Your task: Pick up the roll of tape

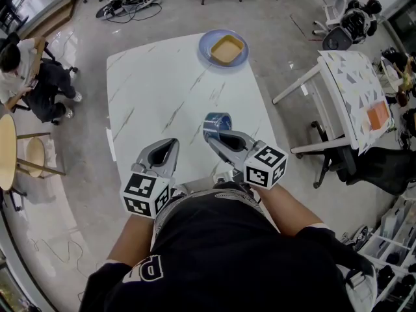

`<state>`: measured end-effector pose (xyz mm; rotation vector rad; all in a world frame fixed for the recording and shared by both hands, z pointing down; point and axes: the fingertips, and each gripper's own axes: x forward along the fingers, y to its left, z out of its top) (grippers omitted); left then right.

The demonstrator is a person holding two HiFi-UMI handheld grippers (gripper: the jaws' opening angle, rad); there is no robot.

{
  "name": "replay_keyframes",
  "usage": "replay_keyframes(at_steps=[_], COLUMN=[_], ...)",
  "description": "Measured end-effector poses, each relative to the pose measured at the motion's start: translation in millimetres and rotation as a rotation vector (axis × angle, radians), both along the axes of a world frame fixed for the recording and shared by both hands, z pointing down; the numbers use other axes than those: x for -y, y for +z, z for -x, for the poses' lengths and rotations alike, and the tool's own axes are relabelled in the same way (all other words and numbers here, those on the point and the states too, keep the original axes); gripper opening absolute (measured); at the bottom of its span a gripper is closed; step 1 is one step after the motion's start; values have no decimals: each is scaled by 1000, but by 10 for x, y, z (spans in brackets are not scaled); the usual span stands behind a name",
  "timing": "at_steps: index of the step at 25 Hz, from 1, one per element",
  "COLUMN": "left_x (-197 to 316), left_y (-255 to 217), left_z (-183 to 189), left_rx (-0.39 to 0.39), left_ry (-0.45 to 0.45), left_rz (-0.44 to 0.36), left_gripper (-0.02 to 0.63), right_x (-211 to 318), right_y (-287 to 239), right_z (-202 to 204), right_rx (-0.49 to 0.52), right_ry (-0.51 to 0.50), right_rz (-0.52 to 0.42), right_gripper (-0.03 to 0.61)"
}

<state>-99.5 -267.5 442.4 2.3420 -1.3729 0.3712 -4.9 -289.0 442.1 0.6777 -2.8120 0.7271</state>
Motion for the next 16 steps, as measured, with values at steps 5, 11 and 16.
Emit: replay_keyframes(at_steps=[5, 11, 16], left_x=[18, 8, 19], left_y=[1, -2, -9], left_z=[20, 11, 14], left_rx=[0, 0, 2], left_ry=[-2, -1, 0], left_rz=[-1, -2, -4], left_gripper=[58, 58, 58], right_x=[12, -4, -2], right_y=[6, 15, 16], right_z=[23, 25, 30], right_rx=[-1, -8, -13], right_ry=[-3, -10, -16], right_rz=[1, 0, -4], right_gripper=[44, 44, 44])
